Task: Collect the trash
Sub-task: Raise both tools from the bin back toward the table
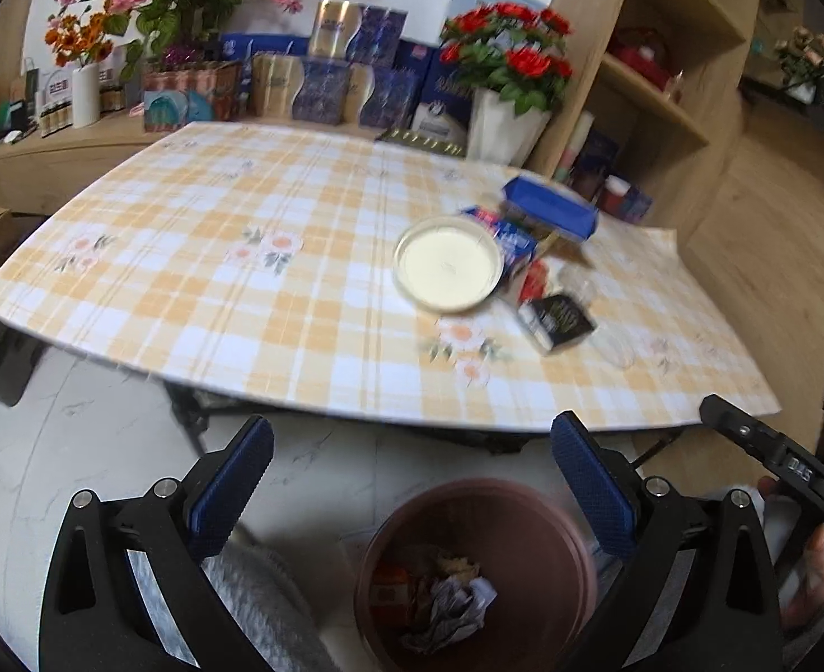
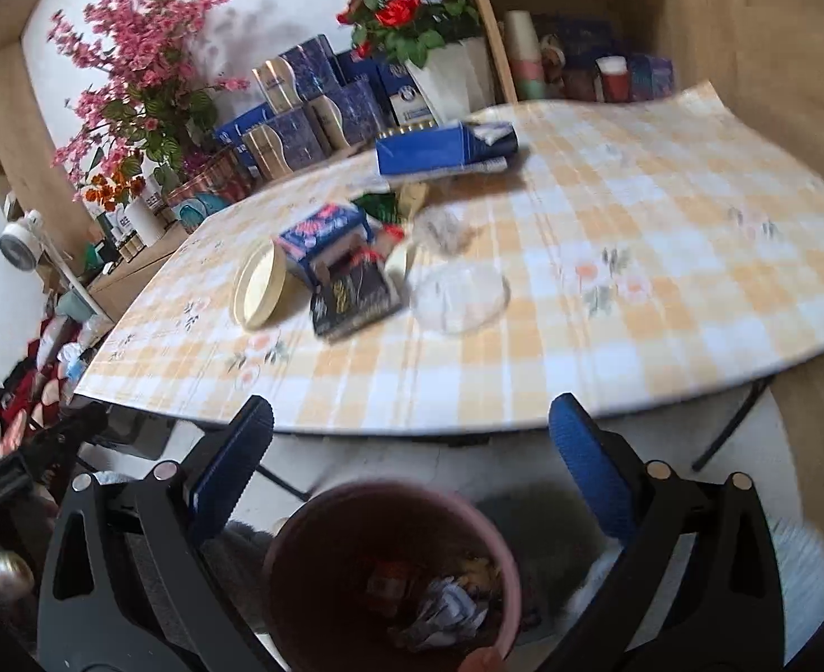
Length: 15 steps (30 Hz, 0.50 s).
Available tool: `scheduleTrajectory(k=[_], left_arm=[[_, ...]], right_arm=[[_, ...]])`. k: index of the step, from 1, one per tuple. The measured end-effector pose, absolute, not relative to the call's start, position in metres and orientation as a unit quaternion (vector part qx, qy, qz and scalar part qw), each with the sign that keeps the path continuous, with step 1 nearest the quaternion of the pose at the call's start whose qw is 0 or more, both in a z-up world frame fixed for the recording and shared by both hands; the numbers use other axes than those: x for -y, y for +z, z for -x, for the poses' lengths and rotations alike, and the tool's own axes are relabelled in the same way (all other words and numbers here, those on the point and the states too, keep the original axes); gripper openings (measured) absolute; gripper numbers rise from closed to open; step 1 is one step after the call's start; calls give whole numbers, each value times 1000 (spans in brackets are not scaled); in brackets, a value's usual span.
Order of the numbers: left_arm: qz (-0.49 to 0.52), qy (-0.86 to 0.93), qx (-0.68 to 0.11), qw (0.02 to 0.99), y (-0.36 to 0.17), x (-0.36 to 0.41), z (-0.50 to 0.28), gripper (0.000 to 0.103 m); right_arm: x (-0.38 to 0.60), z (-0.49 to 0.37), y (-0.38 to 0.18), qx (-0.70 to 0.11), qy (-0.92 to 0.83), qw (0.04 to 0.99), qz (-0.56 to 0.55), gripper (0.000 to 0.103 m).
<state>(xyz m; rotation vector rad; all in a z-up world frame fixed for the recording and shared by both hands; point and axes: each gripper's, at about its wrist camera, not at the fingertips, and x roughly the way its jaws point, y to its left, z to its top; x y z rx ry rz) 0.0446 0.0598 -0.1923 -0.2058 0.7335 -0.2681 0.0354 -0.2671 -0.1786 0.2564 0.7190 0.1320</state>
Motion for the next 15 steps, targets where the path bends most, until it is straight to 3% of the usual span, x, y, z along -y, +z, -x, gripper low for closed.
scheduleTrajectory(k=[9,15], left_arm=[[60,-123,-289,947,-153,-63,-71,97],[31,-132,-258,957,-144,-58,-90,97]], right_arm=[[266,-98,-188,-430,57,900,45,97],[276,-130,-200,-446,72,891,44,97]])
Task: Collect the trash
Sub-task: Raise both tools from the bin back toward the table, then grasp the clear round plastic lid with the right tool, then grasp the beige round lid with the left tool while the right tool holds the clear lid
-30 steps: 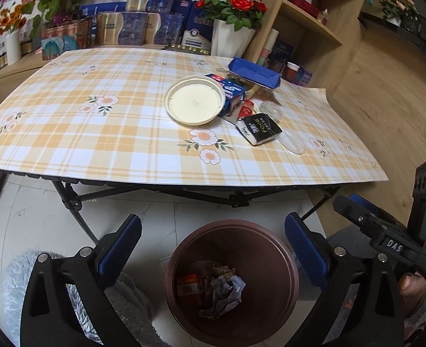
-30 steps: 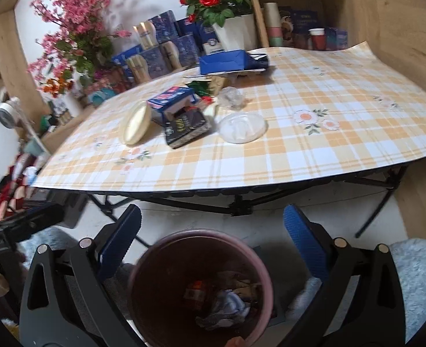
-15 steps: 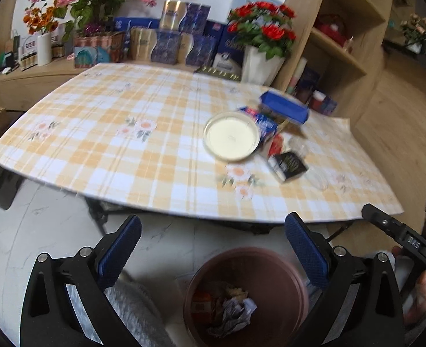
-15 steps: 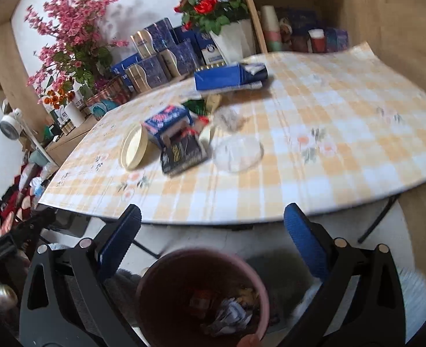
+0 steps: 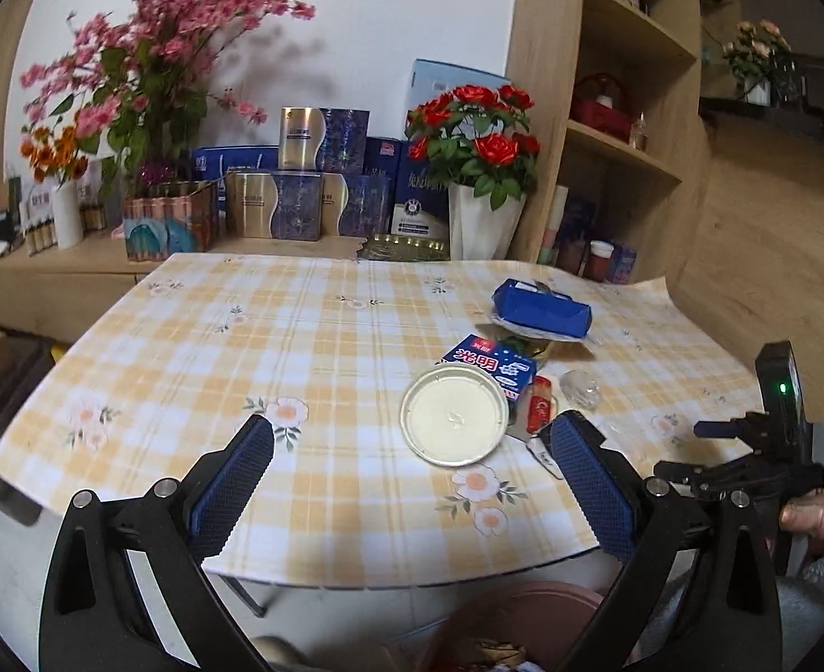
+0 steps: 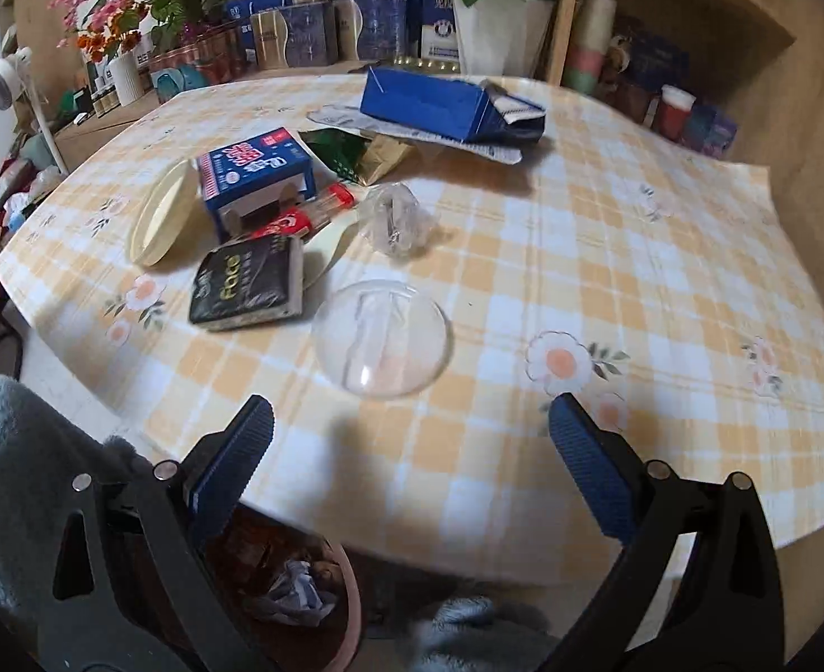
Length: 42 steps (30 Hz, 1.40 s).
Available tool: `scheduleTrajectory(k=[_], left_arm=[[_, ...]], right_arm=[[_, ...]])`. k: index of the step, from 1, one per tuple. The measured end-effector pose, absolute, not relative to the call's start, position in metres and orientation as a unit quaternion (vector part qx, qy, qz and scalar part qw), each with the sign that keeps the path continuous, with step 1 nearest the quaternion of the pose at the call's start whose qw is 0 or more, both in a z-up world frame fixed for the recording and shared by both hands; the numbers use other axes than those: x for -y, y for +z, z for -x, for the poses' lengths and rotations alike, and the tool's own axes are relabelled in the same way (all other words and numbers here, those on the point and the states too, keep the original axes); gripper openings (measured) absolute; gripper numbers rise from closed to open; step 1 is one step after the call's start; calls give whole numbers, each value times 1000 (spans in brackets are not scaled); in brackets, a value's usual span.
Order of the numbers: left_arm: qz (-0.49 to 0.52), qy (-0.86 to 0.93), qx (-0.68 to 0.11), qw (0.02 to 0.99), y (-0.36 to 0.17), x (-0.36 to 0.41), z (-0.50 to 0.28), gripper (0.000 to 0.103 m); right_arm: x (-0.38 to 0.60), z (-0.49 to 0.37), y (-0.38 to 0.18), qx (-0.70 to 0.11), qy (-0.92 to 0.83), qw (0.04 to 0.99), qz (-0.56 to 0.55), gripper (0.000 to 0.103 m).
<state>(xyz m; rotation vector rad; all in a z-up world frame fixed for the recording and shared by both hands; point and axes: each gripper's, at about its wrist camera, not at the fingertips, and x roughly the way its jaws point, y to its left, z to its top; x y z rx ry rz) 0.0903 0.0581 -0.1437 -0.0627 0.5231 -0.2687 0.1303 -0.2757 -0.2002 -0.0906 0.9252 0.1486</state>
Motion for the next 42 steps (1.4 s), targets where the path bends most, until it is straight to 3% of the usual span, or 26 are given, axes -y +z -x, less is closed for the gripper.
scheduleTrajectory(k=[16,20,22,35,42], left_arm=[[-67,-155,-303,938,-173,-29,-140,97],[-20,-164,-330,929,-184,-32,-155,97],[-7,-157,-344,926,-189,-31,-161,97],[-74,-199,-374,903,-217,18,-194,97],[-89,-191,-404,890,-232,31,-227,97]], right_arm=[[266,-178,-227,-465,82,881,40,94],[263,-180,-224,-455,90,885,41,82],[262,-179,-222,-448,91,888,45,67],[280,-135,-213,-340,75,937,5,67],[286,-136,-213,-339,82,937,-5,67]])
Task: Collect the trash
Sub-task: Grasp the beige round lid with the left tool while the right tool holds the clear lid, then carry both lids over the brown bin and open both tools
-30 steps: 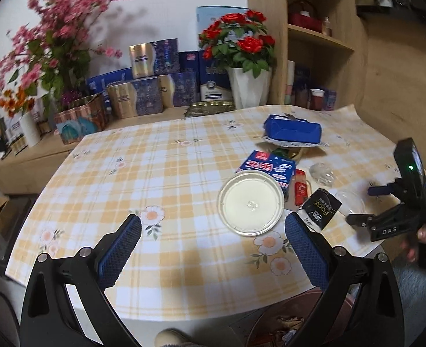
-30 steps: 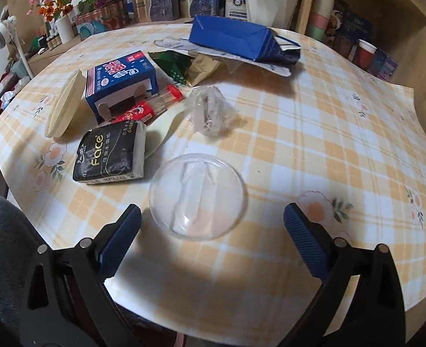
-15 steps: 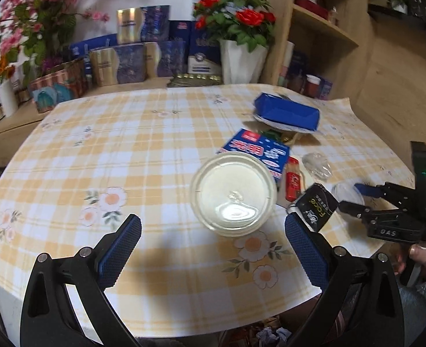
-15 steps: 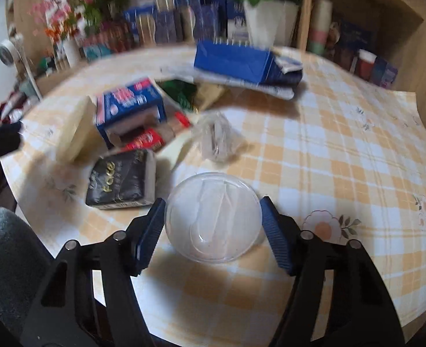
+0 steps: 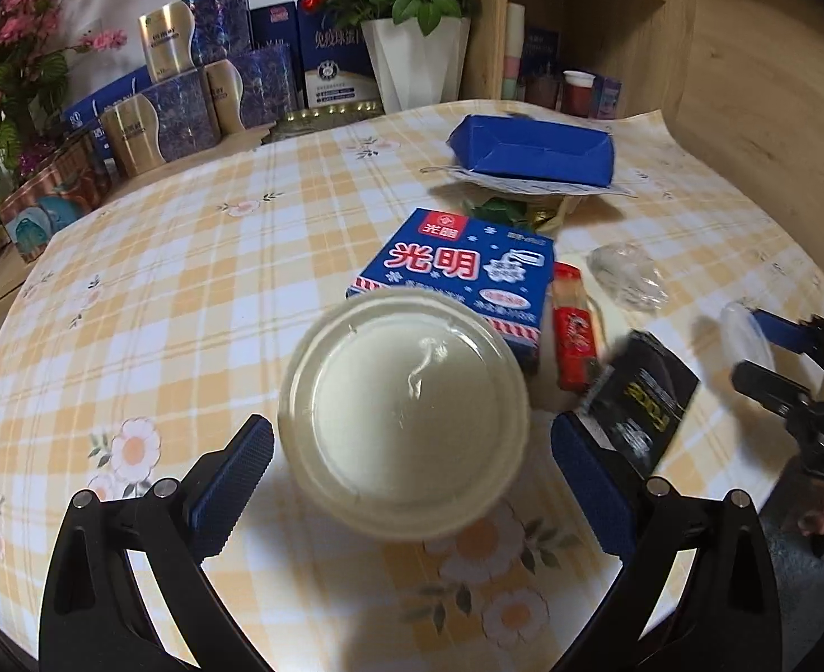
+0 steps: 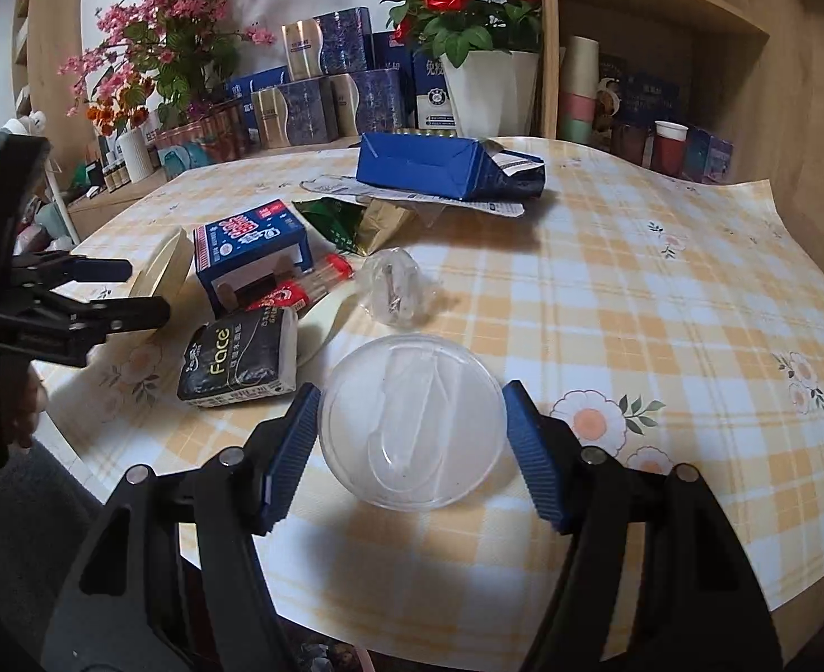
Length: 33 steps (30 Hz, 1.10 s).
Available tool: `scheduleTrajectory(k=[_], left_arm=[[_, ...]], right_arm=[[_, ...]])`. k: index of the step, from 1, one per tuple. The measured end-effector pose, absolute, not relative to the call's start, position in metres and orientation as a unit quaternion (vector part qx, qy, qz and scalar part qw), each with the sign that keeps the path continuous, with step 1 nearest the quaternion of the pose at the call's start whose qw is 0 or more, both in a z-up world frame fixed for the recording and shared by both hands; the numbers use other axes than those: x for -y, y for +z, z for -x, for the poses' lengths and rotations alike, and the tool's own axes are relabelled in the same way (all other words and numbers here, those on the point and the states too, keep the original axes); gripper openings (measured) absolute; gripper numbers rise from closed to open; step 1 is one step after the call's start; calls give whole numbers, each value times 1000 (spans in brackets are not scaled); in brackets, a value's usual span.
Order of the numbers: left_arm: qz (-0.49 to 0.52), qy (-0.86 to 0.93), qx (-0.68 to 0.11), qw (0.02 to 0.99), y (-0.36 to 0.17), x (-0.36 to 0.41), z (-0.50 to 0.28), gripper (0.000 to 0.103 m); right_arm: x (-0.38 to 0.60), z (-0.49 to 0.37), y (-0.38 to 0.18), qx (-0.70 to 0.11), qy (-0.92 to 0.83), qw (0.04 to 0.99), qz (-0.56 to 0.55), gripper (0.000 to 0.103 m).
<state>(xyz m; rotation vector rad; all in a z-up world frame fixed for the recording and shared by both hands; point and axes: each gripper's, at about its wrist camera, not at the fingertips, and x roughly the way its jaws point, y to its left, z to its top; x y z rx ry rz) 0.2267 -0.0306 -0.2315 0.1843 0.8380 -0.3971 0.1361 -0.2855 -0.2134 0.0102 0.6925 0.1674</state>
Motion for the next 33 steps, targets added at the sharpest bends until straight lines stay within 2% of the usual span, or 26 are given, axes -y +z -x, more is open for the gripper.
scheduleTrajectory(k=[7,9,13,23,33], left_arm=[[-19,-194,-440,877,-239,20,-256,97],[-1,-194,-439,877,-237,15,-256,86],[-7,-190,-433,881,-231,11,-250,85],[-28,-211,-388,897,-194,3,-196,84],[-9,-253,-373,893,-171,4,-115,84]], right_arm=[[297,-137,-214,-338,79,937,-36,67],[298,-138,-214,-338,78,937,-39,67],[299,-137,-214,-336,79,938,-42,67],[294,-131,-207,-326,79,942,-27,67],[296,-81,-165,-306,105,944,-59,67]])
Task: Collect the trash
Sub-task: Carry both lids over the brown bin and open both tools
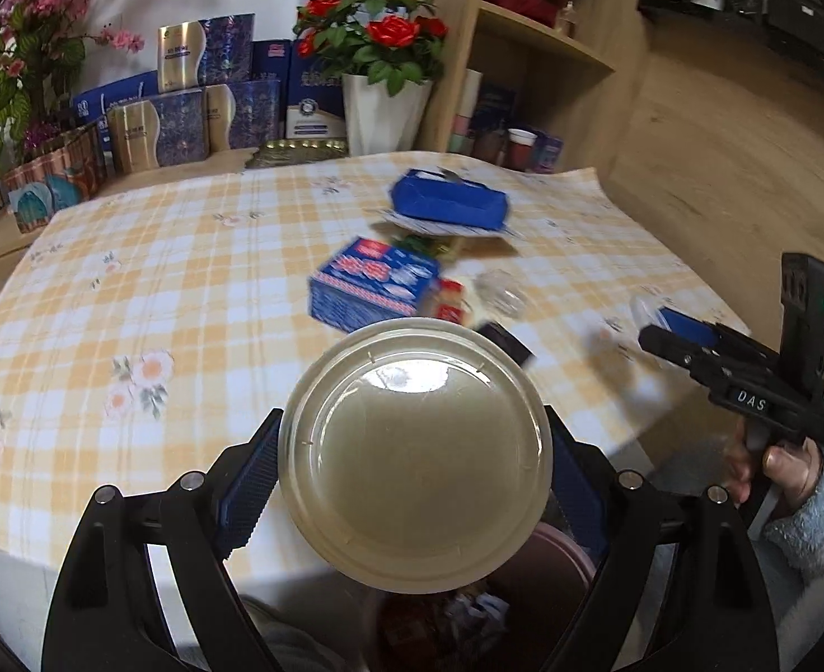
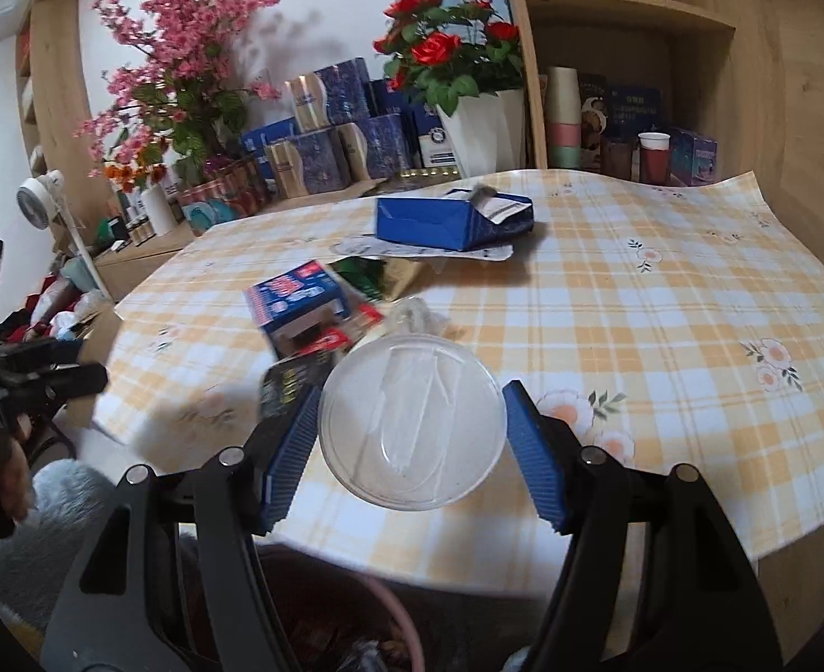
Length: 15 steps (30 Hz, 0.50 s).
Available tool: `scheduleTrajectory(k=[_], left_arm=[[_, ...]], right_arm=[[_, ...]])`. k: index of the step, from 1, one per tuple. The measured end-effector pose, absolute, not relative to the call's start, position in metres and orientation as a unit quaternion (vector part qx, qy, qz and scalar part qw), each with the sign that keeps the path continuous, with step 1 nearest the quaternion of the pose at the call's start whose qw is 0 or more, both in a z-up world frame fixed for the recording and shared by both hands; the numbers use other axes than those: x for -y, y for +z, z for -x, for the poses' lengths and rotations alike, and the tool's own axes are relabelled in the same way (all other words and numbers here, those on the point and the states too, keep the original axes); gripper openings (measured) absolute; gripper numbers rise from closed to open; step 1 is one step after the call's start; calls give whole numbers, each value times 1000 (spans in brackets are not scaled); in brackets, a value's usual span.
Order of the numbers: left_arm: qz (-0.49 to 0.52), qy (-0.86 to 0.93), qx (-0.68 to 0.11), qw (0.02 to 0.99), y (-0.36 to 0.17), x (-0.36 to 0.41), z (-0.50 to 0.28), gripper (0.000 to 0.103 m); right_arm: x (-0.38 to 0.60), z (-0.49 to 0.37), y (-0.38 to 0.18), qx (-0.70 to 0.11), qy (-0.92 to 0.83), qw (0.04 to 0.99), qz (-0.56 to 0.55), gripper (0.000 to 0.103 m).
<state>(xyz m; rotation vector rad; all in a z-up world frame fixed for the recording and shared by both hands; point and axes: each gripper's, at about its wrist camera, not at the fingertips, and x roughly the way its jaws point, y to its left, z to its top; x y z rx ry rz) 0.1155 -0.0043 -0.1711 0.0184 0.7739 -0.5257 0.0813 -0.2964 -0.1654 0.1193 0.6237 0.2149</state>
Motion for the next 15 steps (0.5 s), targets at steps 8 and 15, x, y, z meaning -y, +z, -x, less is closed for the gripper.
scheduleTrajectory(k=[8,15], left_arm=[[-50,-286,-380,878,-197,31,-58,85],[-81,-304,-384,868,-221,48,-31,85]], right_arm=[[275,-32,-166,-314,118,941,-41,67],[275,-17,-163,-313,120,940,-63,67]])
